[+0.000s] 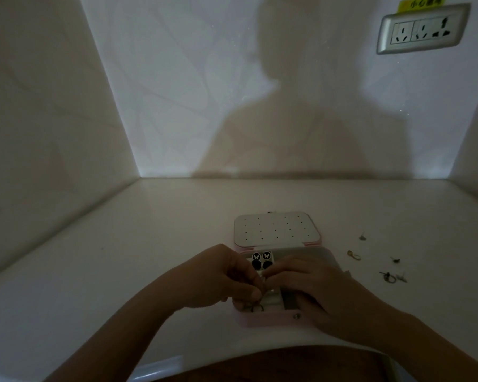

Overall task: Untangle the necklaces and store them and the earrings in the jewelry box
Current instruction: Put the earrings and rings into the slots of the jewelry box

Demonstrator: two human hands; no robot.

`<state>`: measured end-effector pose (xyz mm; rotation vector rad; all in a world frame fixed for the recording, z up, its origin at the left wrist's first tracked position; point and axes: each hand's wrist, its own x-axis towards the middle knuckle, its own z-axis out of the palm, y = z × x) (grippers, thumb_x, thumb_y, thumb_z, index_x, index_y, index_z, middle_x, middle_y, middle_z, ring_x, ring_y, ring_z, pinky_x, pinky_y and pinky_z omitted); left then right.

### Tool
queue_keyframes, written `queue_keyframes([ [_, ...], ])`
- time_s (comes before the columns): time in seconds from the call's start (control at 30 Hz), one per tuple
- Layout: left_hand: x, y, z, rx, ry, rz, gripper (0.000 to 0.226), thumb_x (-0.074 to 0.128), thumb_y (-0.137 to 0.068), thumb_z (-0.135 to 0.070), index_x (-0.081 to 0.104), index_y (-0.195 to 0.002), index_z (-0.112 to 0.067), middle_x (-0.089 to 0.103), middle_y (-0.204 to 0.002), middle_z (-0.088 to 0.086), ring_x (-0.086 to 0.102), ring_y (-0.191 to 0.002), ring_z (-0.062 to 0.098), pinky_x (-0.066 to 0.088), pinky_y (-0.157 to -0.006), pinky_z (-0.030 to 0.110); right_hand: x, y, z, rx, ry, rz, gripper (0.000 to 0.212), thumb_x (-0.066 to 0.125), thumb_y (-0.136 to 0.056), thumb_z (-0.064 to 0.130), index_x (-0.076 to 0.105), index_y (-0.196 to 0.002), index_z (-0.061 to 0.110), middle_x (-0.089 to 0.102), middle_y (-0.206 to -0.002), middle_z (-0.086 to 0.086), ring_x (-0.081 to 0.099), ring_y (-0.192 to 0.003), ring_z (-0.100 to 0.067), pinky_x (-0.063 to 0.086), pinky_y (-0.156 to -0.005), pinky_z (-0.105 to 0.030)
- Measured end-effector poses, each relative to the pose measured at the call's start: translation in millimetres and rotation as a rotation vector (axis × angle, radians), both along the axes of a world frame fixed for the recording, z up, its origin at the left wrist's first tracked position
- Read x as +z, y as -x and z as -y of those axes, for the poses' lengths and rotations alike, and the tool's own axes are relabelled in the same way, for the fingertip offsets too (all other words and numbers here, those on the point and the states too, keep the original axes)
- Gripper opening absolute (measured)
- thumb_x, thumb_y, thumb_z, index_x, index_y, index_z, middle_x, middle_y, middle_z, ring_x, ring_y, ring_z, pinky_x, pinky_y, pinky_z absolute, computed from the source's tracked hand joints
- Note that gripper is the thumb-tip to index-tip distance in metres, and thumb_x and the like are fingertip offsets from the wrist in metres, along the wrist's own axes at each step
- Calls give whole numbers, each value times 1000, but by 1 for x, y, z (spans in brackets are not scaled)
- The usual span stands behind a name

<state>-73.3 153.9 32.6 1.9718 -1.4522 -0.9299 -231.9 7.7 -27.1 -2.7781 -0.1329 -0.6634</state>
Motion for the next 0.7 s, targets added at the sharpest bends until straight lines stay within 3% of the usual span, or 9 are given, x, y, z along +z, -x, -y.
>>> queue_keyframes([
  [0.07, 0, 2, 1, 13, -12, -24, 9, 68, -82, -11, 71, -82, -20, 67, -62, -11, 57, -53, -3, 41, -53, 9, 1, 0, -1, -3, -25, 5, 40, 40, -83, 16, 66, -111, 26, 61, -120, 12, 52, -113, 0, 43, -96, -20],
  [0.17, -2, 4, 3, 50, 0, 28, 9, 70, -80, -13, 73, -84, -20, 68, -68, -11, 60, -59, -6, 47, -64, 10, 2, 0, -2, -4, -60, 11, 39, 41, -80, 15, 67, -108, 25, 63, -117, 11, 50, -111, 2, 39, -95, -11],
  [0.3, -6, 6, 4, 93, 31, 181, 10, 71, -80, -18, 75, -89, -18, 59, -55, -21, 51, -51, -9, 37, -53, 4, 3, 2, -2, -11, -96, 0, 40, 38, -80, 16, 67, -106, 24, 63, -117, 10, 49, -110, 5, 37, -96, -7],
  [0.5, -6, 5, 4, 116, 0, 178, 8, 71, -80, -22, 75, -87, -21, 53, -45, -17, 41, -43, -4, 31, -48, 5, 5, 2, -4, -39, -88, -18, 41, 36, -79, 18, 67, -106, 24, 64, -115, 10, 47, -110, 6, 33, -91, -2],
  [0.63, -6, 5, 8, 137, -24, 165, 8, 72, -79, -23, 75, -87, -23, 72, -85, 1, 58, -77, 8, 47, -73, 22, 5, 2, -4, -36, -94, -22, 42, 36, -78, 17, 67, -105, 23, 64, -115, 10, 50, -110, 3, 33, -93, -2],
  [0.7, -5, 6, 8, 137, -35, 168, 10, 71, -80, -23, 75, -89, -22, 69, -80, -3, 57, -73, 2, 45, -67, 16, 5, 1, -4, -38, -95, -26, 42, 36, -78, 17, 67, -106, 23, 64, -115, 10, 49, -110, 3, 34, -93, -3],
])
